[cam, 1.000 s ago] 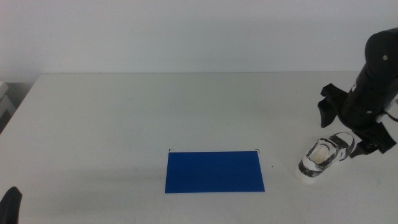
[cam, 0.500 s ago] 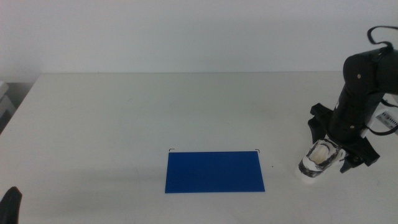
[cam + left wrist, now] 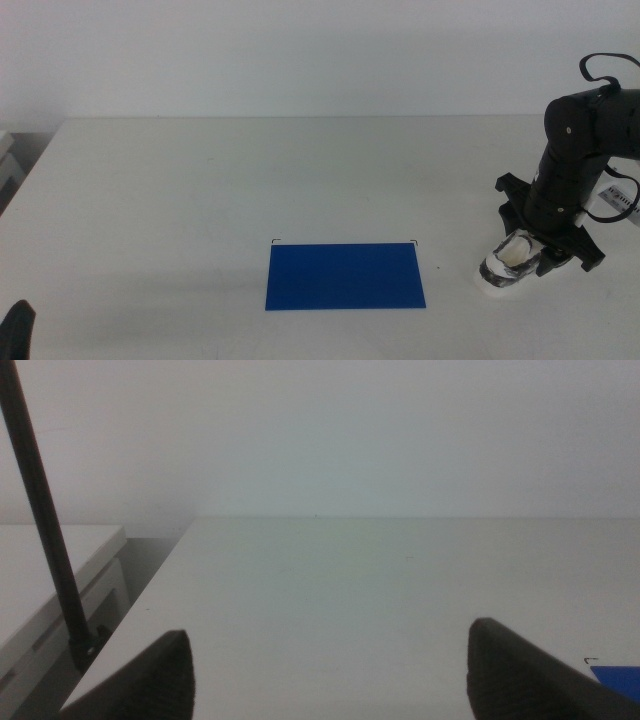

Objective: Use one arm to grab the shoe from the table and place it on the mat.

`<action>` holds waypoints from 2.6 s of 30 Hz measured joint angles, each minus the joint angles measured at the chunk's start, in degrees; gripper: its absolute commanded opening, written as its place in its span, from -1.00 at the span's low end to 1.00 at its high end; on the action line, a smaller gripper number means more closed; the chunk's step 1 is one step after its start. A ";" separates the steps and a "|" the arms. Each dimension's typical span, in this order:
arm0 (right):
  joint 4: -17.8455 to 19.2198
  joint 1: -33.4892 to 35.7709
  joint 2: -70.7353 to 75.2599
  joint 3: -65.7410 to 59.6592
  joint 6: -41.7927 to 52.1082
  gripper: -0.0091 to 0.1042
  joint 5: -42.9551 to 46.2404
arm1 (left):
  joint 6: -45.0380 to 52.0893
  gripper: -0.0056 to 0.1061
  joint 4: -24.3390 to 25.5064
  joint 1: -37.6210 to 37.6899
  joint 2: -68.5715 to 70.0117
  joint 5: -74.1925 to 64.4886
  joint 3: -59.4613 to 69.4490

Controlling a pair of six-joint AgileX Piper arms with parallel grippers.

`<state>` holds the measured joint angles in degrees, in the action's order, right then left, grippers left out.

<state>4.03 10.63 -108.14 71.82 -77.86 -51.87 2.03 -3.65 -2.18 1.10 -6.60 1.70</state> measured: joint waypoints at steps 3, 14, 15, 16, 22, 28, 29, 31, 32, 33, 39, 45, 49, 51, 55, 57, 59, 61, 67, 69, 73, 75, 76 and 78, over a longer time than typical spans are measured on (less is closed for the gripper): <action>-0.45 0.00 0.00 0.00 0.00 -0.73 -0.21 | 0.00 0.78 0.00 0.00 0.00 0.00 0.00; -1.37 2.73 2.32 1.54 -3.37 -0.90 -3.35 | 0.00 0.78 0.00 0.00 0.00 0.00 0.00; -1.00 3.63 2.43 2.25 -4.59 -0.90 -4.35 | 0.00 0.78 0.00 0.00 0.00 0.00 0.00; -0.61 4.45 2.43 2.88 -5.58 -0.90 -5.06 | 0.00 0.78 0.00 0.00 0.00 0.00 0.00; 0.60 11.46 2.43 8.77 -9.67 -0.90 -8.01 | 0.00 0.78 0.00 0.00 0.00 0.00 0.00; 0.77 18.47 2.24 13.81 -14.41 -0.90 -9.37 | 0.00 0.78 0.00 0.00 0.00 0.00 0.00; 0.77 19.57 1.95 14.63 -15.18 -0.90 -9.73 | 0.00 0.78 0.00 0.00 0.00 0.00 0.00; 0.83 21.36 1.13 16.48 -16.31 -0.90 -10.38 | 0.00 0.78 0.00 0.00 0.00 0.00 0.00; 0.83 22.28 0.42 17.44 -16.85 -0.90 -10.93 | 0.00 0.78 0.00 0.00 0.00 0.00 0.00; 0.83 23.14 -0.37 18.49 -17.28 -0.90 -11.66 | 0.00 0.78 0.00 0.00 0.00 0.00 0.00; 0.83 27.26 -5.15 25.00 -18.55 -0.90 -16.22 | 0.00 0.78 0.00 0.00 0.00 0.00 0.00; 0.77 28.50 -7.83 29.20 -18.66 -0.90 -17.40 | 0.00 0.78 0.00 0.00 0.00 0.00 0.00; 1.05 28.55 -8.16 29.52 -18.33 -0.90 -17.52 | 0.00 0.78 0.00 0.00 0.00 0.00 0.00; 1.61 28.55 -8.16 29.59 -17.08 -0.90 -17.58 | 0.00 0.78 0.00 0.00 0.00 0.00 0.00; 3.27 28.55 -8.23 29.59 -7.79 -0.90 -17.63 | 0.00 0.78 0.00 0.00 0.00 0.00 0.00; 4.19 28.55 -8.29 29.59 -1.88 -0.90 -17.82 | 0.00 0.78 0.00 0.00 0.00 0.00 0.00; 5.11 28.55 -8.30 29.59 5.52 -0.90 -17.82 | 0.00 0.78 0.00 0.00 0.00 0.00 0.00; 5.69 28.55 -8.30 29.59 13.09 -0.90 -17.82 | 0.00 0.78 0.00 0.00 0.00 0.00 0.00; 6.33 28.55 -8.30 29.59 44.10 -0.90 -18.04 | 0.00 0.78 0.00 0.00 0.00 0.00 0.00; 7.32 28.55 -8.30 29.59 54.19 -0.90 -18.04 | 0.00 0.78 0.00 0.00 0.00 0.00 0.00; 8.19 28.55 -8.30 29.59 70.75 -0.90 -18.21 | 0.00 0.78 0.00 0.00 0.00 0.00 0.00; 8.63 28.55 -8.30 29.59 78.68 -0.90 -18.27 | 0.00 0.78 0.00 0.00 0.00 0.00 0.00; 8.83 28.55 -8.30 29.59 82.89 -0.90 -18.31 | 0.00 0.78 0.00 0.00 0.00 0.00 0.00; 9.00 28.55 -8.30 29.59 90.63 -0.90 -18.39 | 0.00 0.78 0.00 0.00 0.00 0.00 0.00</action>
<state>13.03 39.18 -116.44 101.41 12.78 -70.26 2.03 -3.65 -2.18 1.10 -6.60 1.70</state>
